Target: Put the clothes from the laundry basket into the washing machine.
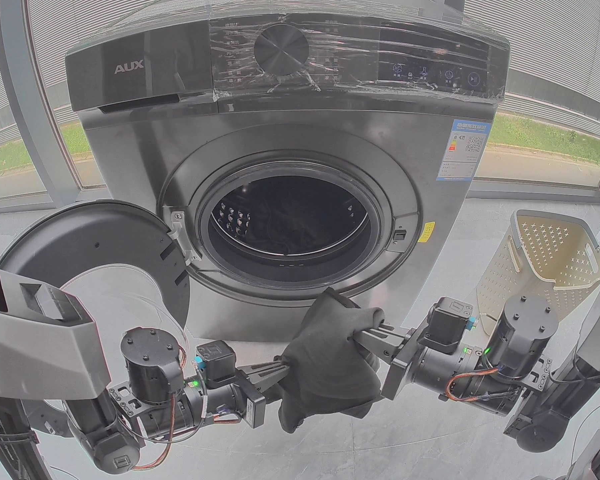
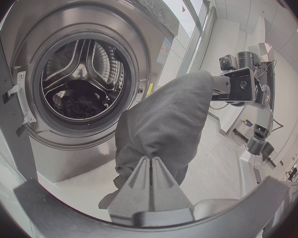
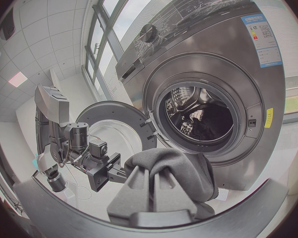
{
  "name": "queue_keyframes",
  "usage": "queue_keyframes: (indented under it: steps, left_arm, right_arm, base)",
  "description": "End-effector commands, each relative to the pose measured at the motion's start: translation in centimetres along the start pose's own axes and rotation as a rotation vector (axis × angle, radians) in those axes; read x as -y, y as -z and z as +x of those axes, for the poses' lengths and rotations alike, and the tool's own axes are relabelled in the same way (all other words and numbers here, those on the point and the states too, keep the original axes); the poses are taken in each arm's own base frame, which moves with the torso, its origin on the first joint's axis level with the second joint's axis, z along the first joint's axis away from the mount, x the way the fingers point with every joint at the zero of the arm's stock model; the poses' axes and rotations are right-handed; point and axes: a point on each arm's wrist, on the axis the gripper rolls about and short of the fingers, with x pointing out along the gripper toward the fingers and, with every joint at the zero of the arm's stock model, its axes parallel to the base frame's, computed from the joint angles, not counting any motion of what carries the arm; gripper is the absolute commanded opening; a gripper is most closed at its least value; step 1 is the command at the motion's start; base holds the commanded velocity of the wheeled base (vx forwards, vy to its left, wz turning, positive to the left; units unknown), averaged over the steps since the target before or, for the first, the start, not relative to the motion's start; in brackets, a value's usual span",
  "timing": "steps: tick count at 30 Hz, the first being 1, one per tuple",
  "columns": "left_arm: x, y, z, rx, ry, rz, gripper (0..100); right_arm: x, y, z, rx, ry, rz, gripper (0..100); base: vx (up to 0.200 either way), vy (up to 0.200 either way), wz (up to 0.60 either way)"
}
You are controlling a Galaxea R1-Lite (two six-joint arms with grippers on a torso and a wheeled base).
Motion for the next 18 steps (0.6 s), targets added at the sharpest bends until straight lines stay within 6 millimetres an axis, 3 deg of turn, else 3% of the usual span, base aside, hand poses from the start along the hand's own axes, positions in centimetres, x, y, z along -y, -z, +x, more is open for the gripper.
queue_keyframes:
  steps: [1, 5, 6, 18]
  left_arm:
    - [0.1, -0.2, -0.2, 0.006, 0.003, 0.002, 0]
    - [0.1, 0.1, 0.0, -0.006, 0.003, 0.000, 0]
    - [0.1, 0.1, 0.0, -0.005, 0.003, -0.001, 100]
    - [-0.4, 1.9, 1.7, -0.060, 0.030, -0.014, 100]
  right_arm:
    - [0.0, 0.0, 0.0, 0.006, -0.002, -0.001, 0]
    - [0.0, -0.1, 0.0, 0.011, -0.003, -0.003, 0]
    - [0.0, -0.1, 0.0, 0.011, -0.003, -0.001, 0]
    - [-0.4, -0.1, 0.0, 0.010, -0.014, -0.003, 0]
  base:
    - [0.000, 0.000, 0.00]
    - [0.000, 0.000, 0.00]
    - [0.000, 0.000, 0.00]
    - [0.000, 0.000, 0.00]
